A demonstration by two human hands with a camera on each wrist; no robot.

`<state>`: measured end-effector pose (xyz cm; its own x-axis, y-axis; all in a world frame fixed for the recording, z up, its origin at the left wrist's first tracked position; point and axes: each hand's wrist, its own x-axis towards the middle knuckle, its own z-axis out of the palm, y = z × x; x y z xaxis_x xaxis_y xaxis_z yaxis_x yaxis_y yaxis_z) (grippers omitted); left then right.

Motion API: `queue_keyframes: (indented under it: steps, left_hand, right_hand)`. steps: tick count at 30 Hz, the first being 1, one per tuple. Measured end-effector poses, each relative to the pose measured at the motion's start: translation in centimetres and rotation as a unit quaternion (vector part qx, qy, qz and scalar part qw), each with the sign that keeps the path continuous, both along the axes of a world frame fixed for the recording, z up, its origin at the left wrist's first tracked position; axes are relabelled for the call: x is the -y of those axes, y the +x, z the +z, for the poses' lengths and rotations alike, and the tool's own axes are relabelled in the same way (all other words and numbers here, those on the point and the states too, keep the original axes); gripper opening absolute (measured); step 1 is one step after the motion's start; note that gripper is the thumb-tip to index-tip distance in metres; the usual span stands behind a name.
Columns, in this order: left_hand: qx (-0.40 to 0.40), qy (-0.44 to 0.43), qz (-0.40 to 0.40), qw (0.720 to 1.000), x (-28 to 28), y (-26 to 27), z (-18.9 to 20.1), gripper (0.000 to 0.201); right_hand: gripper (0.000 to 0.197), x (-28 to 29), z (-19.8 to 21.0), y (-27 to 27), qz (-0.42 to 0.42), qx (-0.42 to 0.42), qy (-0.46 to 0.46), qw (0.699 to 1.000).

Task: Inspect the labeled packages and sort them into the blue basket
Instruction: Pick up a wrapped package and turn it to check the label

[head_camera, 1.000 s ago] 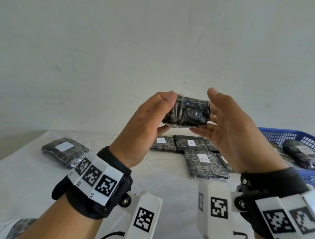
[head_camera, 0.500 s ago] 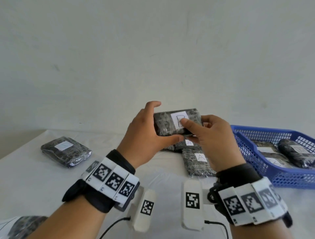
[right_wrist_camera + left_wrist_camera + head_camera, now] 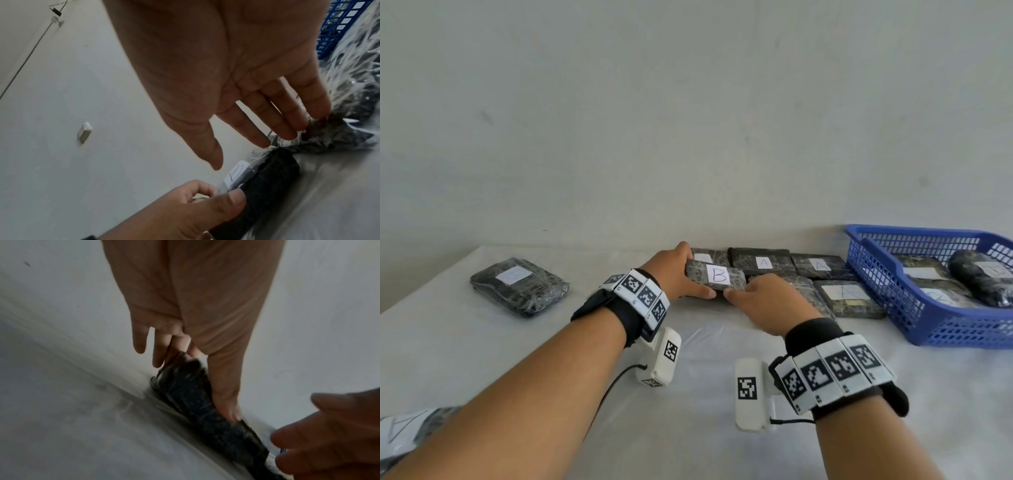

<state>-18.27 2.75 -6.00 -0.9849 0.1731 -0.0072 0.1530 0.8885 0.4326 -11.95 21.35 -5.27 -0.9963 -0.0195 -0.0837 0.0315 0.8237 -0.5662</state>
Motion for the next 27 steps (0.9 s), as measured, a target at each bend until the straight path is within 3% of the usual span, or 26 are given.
queue_keyframes:
  steps: [4,8,11,14,19,24,27]
  left_hand:
    - [0.005,-0.043,-0.001,0.999,-0.5,-0.7,-0.1,0.081]
    - [0.013,-0.015,-0.012,1.000,-0.2,0.8,0.7,0.091]
    - [0.011,-0.011,-0.002,1.000,2.0,3.3,2.8,0.075]
    - [0.011,-0.016,0.023,1.000,6.1,6.7,5.3,0.059]
    - [0.061,-0.119,0.073,0.988,14.1,13.8,6.7,0.048]
    - [0.178,-0.190,0.096,0.961,19.2,18.9,5.6,0.056]
    - [0.212,-0.211,0.091,0.950,21.0,20.5,4.9,0.052]
  right_hand:
    - [0.056,0.2,-0.1,-0.2,0.015,0.003,0.021,1.000]
    - [0.053,1.0,0.3,0.2,0.024,0.001,0.045,0.999]
    - [0.046,3.6,1.6,1.5,0.079,-0.005,0.070,0.994]
    - [0.039,7.9,3.0,3.4,0.192,0.021,0.124,0.973]
    - [0.051,15.5,3.9,8.0,0.310,0.046,0.136,0.940]
    - [0.107,21.0,1.5,11.3,0.383,0.092,0.133,0.910]
    - [0.099,23.4,0.4,11.8,0.392,0.062,0.153,0.905]
